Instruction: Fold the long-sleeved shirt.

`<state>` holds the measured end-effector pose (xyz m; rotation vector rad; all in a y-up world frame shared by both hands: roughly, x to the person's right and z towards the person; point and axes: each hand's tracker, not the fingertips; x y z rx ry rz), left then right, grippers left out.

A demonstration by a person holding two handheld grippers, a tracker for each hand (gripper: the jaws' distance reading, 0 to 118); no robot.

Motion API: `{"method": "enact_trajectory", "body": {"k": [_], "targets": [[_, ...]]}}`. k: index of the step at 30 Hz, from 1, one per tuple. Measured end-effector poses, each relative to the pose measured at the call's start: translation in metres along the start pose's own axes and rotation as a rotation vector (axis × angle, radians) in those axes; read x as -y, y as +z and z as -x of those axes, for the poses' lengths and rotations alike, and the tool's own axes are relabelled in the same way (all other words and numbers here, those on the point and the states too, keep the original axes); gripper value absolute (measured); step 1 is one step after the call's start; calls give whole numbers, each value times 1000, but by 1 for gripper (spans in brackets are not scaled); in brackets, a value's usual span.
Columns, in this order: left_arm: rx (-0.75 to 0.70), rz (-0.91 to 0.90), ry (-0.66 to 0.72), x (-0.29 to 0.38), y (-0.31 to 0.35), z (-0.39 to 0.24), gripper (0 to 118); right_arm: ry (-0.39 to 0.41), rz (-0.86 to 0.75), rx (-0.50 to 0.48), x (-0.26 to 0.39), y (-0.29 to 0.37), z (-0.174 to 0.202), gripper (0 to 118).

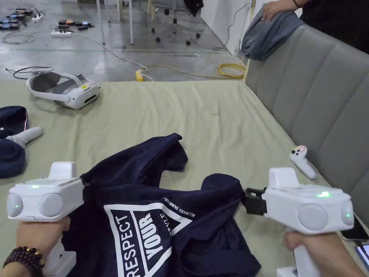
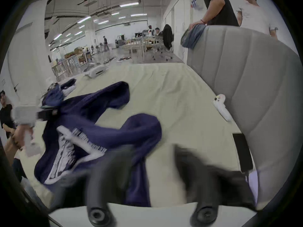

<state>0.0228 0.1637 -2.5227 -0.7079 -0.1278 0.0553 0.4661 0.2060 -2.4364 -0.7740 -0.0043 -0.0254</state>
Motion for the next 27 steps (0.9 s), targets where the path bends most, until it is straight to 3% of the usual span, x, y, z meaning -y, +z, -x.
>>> {"method": "enact_trajectory", "body": {"k": [1, 2, 5, 10, 11, 12, 13, 14, 17, 23, 24, 25, 27], "targets": [[-10, -24, 7, 0, 11, 0, 5, -3, 49, 3, -14, -25, -5, 114], [-16, -48, -1, 0, 19, -2, 5, 3, 81, 3, -24, -44, -8, 111], [-7, -68, -29, -3, 23, 11, 5, -25, 155, -31, -45, -98, -10, 86], [-7, -69, -47, -1, 35, -3, 5, -65, 339, -47, -39, -160, 5, 70], [-11, -69, -58, -1, 35, -3, 5, -63, 367, -65, -34, -164, 8, 60], [-15, -66, -67, 0, 34, -5, 5, -57, 357, -57, -29, -165, 12, 37], [-18, -61, -78, 1, 33, -7, 5, -27, 295, 9, -29, -157, 14, 25], [-19, -60, -83, 1, 33, -8, 5, -39, 286, -11, -30, -151, 14, 2], [-16, -81, -80, -7, 52, -9, 5, -99, 148, -40, -44, -83, 13, 1], [23, -315, -53, -80, 140, -9, 5, -13, -219, -80, -120, 69, 7, 1], [27, -364, -46, -98, 157, -10, 5, 8, -284, -77, -138, 98, 8, 1], [34, -411, -44, -120, 175, -11, 5, -31, -347, 13, -155, 118, 4, 1], [22, -483, -63, -163, 206, -16, 5, -3, -446, 29, -196, 163, 6, 1]]}}
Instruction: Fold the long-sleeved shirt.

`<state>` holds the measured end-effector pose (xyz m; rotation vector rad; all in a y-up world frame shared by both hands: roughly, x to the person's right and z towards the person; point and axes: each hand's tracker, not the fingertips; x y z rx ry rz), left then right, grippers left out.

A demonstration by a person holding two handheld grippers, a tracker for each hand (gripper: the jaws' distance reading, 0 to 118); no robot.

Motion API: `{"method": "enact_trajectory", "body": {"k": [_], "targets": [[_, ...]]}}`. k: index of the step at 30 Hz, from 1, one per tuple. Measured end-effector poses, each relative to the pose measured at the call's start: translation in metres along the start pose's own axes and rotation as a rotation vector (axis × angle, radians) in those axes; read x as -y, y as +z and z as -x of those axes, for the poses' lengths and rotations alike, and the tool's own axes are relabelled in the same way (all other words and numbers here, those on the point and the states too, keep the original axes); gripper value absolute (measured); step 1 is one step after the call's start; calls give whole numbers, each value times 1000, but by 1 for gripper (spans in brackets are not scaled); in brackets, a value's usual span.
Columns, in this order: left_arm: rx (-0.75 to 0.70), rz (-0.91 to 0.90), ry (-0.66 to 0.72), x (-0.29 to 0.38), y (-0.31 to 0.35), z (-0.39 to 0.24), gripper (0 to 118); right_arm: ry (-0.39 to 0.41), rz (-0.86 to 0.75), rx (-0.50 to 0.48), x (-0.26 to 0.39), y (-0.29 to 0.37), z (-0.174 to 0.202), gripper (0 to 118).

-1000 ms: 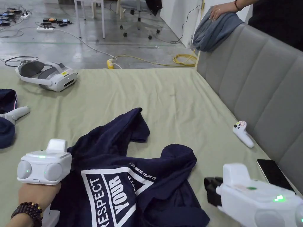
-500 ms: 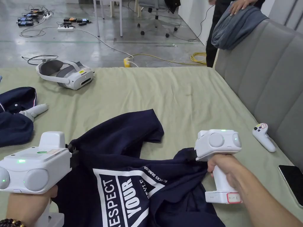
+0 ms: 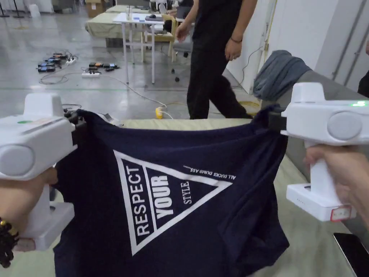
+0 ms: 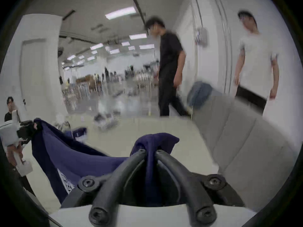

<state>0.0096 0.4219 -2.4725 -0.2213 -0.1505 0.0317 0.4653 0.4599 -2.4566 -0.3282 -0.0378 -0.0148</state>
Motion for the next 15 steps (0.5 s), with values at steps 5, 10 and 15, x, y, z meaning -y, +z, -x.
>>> {"method": "enact_trajectory", "body": {"k": [5, 10, 15], "targets": [[-51, -144, -58, -132, -5, -4, 5, 60, -120, 45, -132, -5, 7, 1], [-109, -216, -77, -244, -20, -11, 5, 64, -237, 60, -234, 1, 28, 1], [-177, -266, -139, -300, -24, -25, 5, -28, -248, 65, -284, -17, 25, 1]]}}
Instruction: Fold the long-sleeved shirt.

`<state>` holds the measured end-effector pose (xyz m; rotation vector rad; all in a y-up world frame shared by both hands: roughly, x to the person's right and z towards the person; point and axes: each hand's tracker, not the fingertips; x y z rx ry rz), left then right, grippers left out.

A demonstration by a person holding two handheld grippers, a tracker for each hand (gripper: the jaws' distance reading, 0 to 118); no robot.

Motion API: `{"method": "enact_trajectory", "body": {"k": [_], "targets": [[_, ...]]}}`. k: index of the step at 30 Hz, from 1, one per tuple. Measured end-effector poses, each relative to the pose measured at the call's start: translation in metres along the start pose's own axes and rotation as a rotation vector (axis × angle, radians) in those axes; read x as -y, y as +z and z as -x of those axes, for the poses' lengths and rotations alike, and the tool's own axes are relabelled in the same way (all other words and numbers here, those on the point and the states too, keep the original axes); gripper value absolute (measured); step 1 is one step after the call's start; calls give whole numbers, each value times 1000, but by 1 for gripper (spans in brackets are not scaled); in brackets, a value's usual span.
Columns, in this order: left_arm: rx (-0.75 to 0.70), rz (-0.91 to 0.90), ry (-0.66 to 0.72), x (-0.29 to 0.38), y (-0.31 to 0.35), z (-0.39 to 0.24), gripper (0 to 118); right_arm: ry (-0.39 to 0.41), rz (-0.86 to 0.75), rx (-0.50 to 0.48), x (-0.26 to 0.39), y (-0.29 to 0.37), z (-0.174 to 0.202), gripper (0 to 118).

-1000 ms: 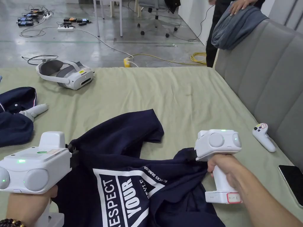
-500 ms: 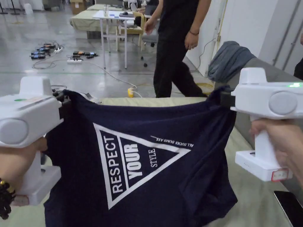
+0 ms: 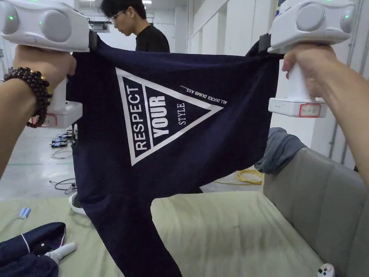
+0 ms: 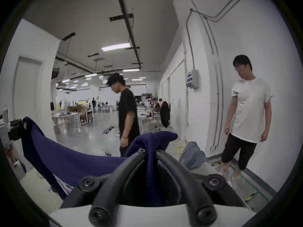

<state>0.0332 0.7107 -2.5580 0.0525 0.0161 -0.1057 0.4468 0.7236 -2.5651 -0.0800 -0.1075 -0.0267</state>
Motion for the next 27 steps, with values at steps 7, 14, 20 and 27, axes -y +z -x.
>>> {"method": "enact_trajectory", "body": {"k": [7, 14, 20, 27], "targets": [[5, 25, 35, 31, -6, -8, 5, 14, 45, -4, 55, -11, 7, 1], [34, 306, 46, 218, -35, -15, 5, 32, 302, -8, 235, -59, 9, 1], [40, 549, 168, 368, -27, -23, 5, 49, 522, 10, 394, -67, 16, 1], [86, 518, 139, 375, 29, -19, 5, 23, 493, -52, 413, -19, 4, 1]]}}
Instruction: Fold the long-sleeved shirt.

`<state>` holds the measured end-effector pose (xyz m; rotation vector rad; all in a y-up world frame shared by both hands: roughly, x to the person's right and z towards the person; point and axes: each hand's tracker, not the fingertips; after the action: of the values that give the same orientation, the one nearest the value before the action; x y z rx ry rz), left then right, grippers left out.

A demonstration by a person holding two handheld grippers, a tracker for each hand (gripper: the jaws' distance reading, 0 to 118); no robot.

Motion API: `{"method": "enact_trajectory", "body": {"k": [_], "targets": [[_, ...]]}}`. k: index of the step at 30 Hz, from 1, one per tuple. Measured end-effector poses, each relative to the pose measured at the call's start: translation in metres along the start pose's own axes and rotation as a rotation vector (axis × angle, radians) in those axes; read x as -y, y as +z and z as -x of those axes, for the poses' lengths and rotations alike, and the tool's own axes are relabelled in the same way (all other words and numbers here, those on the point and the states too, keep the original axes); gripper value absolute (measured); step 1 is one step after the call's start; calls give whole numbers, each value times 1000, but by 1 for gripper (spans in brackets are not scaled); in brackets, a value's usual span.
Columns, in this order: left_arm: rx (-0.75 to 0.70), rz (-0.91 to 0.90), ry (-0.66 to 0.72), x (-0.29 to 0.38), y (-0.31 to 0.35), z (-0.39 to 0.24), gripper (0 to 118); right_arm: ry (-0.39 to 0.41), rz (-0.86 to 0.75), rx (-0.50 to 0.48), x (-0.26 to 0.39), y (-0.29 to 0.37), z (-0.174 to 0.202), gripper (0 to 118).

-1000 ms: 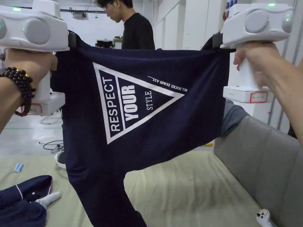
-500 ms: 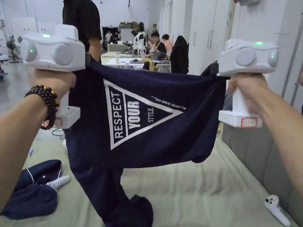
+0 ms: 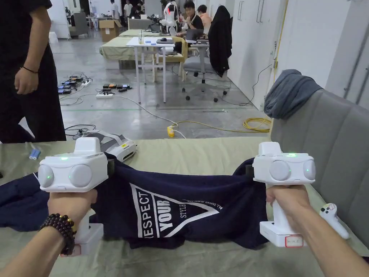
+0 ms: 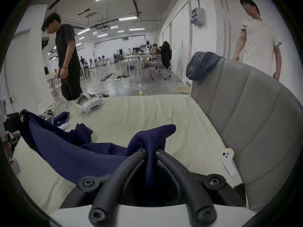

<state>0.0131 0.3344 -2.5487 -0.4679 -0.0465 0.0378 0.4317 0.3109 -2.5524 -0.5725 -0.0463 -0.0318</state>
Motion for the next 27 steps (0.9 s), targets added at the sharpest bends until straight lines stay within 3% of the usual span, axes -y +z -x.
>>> {"method": "enact_trajectory", "body": {"k": [5, 9, 12, 18, 20, 23, 24, 26, 27], "targets": [[-13, -49, -41, 59, 98, -3, 5, 57, -47, -25, 71, 93, -1, 1], [-19, 38, -71, 143, 163, -4, 5, 105, 78, -42, 163, 140, -8, 1], [5, 220, -120, 212, 189, 1, 5, 75, 235, -51, 232, 159, -14, 1], [13, 558, -34, 305, 209, 10, 5, 90, 554, -86, 338, 179, -15, 1], [7, 609, -66, 321, 206, 14, 5, 63, 580, -95, 346, 179, -14, 1], [29, 600, -50, 326, 203, 12, 9, 86, 566, -83, 336, 175, -9, 2], [23, 586, -51, 321, 202, 13, 24, 101, 561, -86, 331, 175, -8, 12], [31, 526, -58, 306, 208, 10, 95, 110, 511, -67, 321, 182, -6, 92], [55, 491, -40, 296, 211, 11, 111, 111, 472, -50, 314, 187, -7, 118]]}}
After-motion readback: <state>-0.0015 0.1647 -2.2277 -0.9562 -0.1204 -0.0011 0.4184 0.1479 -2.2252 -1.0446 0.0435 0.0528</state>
